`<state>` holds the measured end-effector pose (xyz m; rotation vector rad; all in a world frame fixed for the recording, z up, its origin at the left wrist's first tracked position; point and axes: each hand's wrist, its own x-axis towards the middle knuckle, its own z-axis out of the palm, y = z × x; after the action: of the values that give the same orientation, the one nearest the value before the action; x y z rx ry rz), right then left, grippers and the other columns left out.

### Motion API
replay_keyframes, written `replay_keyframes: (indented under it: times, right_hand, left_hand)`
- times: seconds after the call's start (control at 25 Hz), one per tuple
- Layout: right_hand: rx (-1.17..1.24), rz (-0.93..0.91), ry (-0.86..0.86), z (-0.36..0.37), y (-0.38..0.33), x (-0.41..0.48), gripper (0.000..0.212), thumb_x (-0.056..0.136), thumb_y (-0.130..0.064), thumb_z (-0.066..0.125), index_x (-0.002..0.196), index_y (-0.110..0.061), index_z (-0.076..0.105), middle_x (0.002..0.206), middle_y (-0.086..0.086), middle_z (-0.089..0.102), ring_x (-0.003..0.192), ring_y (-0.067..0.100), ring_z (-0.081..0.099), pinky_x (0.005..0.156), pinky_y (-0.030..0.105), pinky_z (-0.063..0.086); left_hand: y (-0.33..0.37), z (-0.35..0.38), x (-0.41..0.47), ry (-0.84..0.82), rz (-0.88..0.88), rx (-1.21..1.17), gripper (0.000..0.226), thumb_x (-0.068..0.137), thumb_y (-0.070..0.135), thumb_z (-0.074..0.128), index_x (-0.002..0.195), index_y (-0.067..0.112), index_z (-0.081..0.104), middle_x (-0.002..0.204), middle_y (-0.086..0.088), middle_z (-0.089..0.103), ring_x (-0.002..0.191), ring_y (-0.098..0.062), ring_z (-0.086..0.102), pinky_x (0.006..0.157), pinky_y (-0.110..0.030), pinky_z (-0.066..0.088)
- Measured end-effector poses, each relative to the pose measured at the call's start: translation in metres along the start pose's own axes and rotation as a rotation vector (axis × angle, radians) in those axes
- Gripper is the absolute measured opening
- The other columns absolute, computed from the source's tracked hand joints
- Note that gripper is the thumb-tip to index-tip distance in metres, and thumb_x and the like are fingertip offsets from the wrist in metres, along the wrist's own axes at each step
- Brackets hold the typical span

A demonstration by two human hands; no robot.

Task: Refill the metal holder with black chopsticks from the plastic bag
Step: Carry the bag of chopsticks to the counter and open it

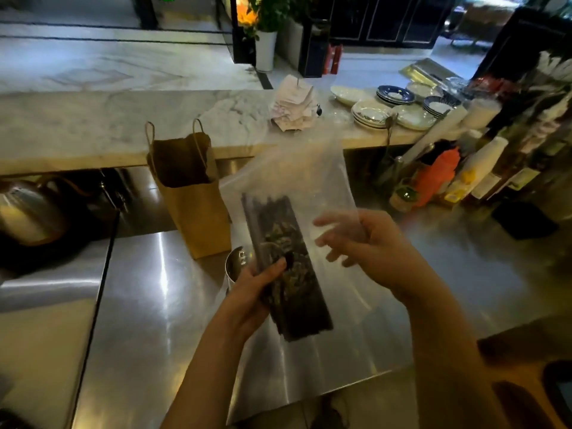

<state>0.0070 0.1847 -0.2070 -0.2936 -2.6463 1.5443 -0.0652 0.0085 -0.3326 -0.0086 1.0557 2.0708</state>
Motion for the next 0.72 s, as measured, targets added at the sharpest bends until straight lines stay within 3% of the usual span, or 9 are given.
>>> replay_keyframes:
  times: [0.08,0.2,0.36,0.48,0.6,0.72]
  right_hand:
    - [-0.111,-0.027,-0.009,-0.016,0.008,0.017,0.019,0.09,-0.012,0.062,0.097,-0.028,0.068,0.091,-0.006,0.072,0.077,0.005,0.068,0.074,0.026,0.056]
    - [-0.007,-0.109,-0.171,-0.049,0.018,0.035,0.014,0.088,-0.01,0.064,0.096,-0.02,0.071,0.091,-0.004,0.072,0.079,0.007,0.068,0.07,0.021,0.055]
    - [-0.151,-0.074,-0.021,-0.093,0.055,0.058,0.022,0.086,-0.02,0.068,0.107,-0.025,0.065,0.098,-0.007,0.069,0.088,0.009,0.066,0.086,0.04,0.057]
    - [0.15,-0.089,0.088,-0.111,0.062,0.068,0.042,0.084,-0.027,0.07,0.122,-0.033,0.053,0.102,-0.01,0.068,0.092,0.003,0.066,0.085,0.034,0.056]
    - [0.277,-0.193,0.234,-0.117,0.065,0.077,0.035,0.09,-0.018,0.065,0.122,-0.024,0.055,0.092,0.001,0.072,0.085,0.013,0.071,0.082,0.042,0.059]
    - [0.274,-0.23,0.277,-0.118,0.067,0.081,0.028,0.092,-0.009,0.061,0.118,-0.017,0.057,0.083,0.006,0.071,0.076,0.014,0.071,0.077,0.037,0.06]
  left_hand:
    - [0.0,0.01,0.013,0.065,0.039,-0.003,0.067,0.056,0.021,0.085,0.117,0.009,0.06,0.114,-0.013,0.07,0.109,-0.031,0.066,0.093,-0.048,0.05]
    - [-0.004,0.039,0.036,0.166,0.159,-0.025,0.074,0.052,0.024,0.09,0.117,0.007,0.058,0.112,-0.014,0.07,0.108,-0.032,0.066,0.094,-0.048,0.05]
    - [-0.022,0.088,0.059,0.336,0.282,0.155,0.064,0.059,0.025,0.086,0.115,0.009,0.06,0.105,-0.007,0.074,0.105,-0.027,0.068,0.085,-0.04,0.055]
    - [-0.045,0.11,0.069,0.425,0.311,0.24,0.058,0.063,0.022,0.08,0.117,0.015,0.06,0.11,-0.003,0.072,0.108,-0.023,0.067,0.093,-0.046,0.053]
    - [-0.049,0.115,0.071,0.436,0.327,0.279,0.054,0.064,0.022,0.083,0.114,0.016,0.063,0.11,-0.004,0.072,0.111,-0.025,0.065,0.097,-0.049,0.051]
    - [-0.028,0.115,0.067,0.381,0.461,0.321,0.057,0.067,0.038,0.082,0.113,0.011,0.062,0.107,-0.004,0.073,0.106,-0.022,0.067,0.095,-0.046,0.051]
